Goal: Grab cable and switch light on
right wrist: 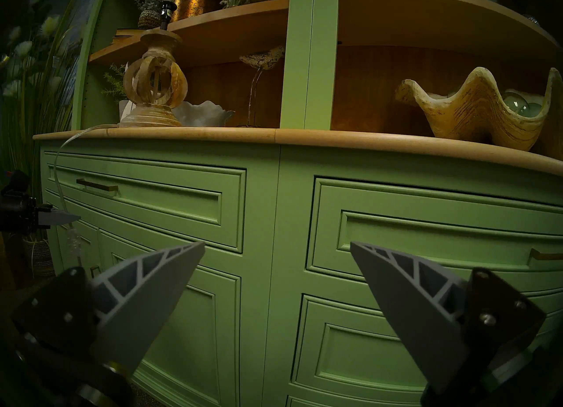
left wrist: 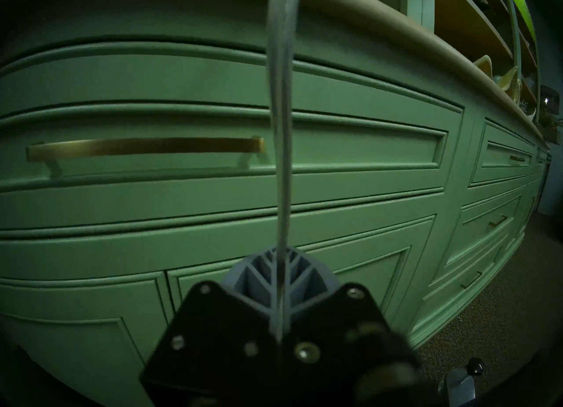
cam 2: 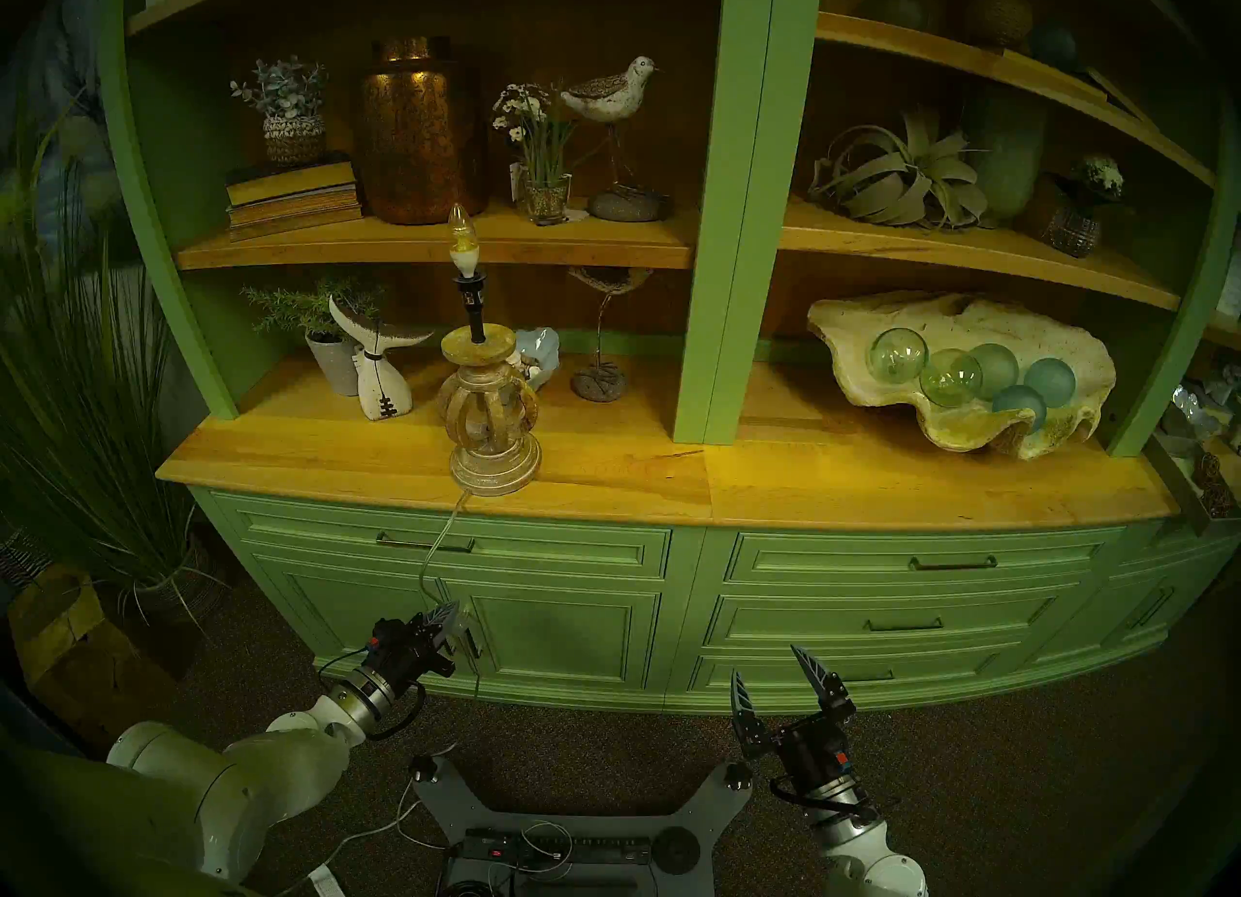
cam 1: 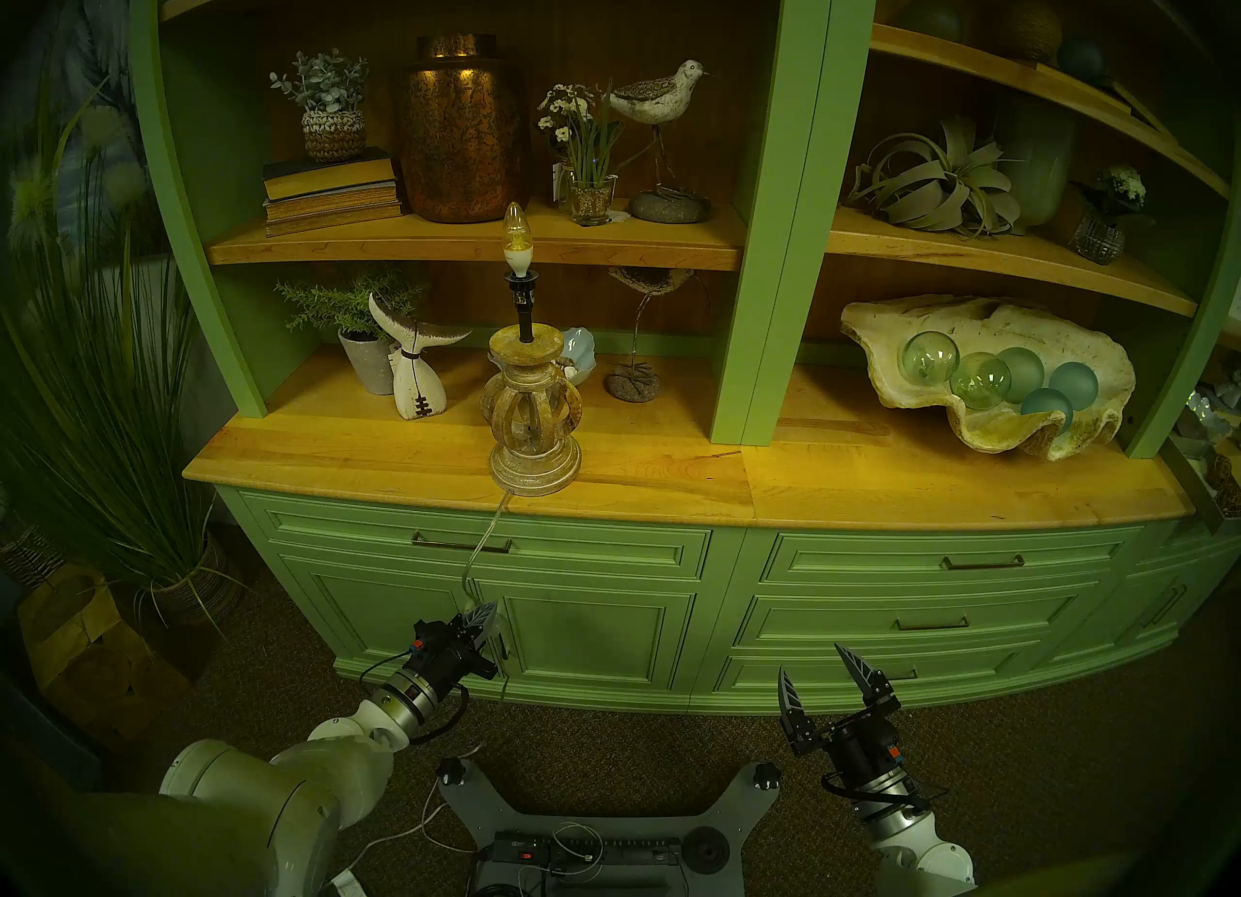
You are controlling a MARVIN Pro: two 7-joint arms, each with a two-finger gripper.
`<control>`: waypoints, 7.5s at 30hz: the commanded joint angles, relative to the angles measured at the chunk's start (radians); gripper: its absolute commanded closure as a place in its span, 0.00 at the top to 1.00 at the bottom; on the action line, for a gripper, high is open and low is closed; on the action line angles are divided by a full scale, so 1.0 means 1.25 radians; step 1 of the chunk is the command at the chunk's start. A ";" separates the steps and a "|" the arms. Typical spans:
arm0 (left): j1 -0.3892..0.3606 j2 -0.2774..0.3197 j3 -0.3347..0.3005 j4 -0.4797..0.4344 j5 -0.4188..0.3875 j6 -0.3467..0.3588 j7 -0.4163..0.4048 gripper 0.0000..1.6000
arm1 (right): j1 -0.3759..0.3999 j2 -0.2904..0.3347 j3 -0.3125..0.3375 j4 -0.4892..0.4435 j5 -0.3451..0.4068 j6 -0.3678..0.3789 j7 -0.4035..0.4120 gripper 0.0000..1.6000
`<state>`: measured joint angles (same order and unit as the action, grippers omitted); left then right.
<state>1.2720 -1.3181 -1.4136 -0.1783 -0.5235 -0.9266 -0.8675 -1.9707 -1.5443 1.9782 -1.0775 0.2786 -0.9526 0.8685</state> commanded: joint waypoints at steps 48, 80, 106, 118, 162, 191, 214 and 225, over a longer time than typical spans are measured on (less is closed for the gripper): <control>0.268 0.100 0.060 -0.533 -0.220 -0.027 -0.087 0.00 | 0.006 0.003 -0.002 -0.014 0.001 -0.005 0.003 1.00; 0.431 0.263 0.069 -0.854 -0.344 -0.027 -0.061 0.00 | 0.005 0.002 -0.003 -0.016 0.001 -0.005 0.003 1.00; 0.397 0.264 0.088 -0.883 -0.325 0.112 0.011 0.00 | 0.003 0.002 -0.003 -0.020 0.001 -0.004 0.003 1.00; 0.382 0.247 0.082 -0.879 -0.317 0.107 0.015 0.00 | 0.002 0.002 -0.003 -0.021 0.001 -0.004 0.003 1.00; 0.396 0.258 0.073 -0.883 -0.358 0.140 -0.035 0.00 | 0.001 0.002 -0.003 -0.022 0.001 -0.003 0.003 1.00; 0.393 0.257 0.074 -0.877 -0.354 0.141 -0.036 0.00 | 0.061 0.232 -0.251 -0.275 -0.098 0.103 0.122 1.00; 0.394 0.256 0.073 -0.879 -0.356 0.140 -0.037 0.00 | 0.207 0.205 -0.395 -0.294 -0.022 0.301 0.278 1.00; 0.394 0.256 0.072 -0.879 -0.356 0.140 -0.037 0.00 | 0.257 0.121 -0.463 -0.143 -0.052 0.253 0.246 1.00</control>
<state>1.7829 -0.9953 -1.3113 -1.2534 -0.9583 -0.7444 -0.9152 -1.7416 -1.3112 1.4210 -1.3095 0.2232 -0.5959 1.2036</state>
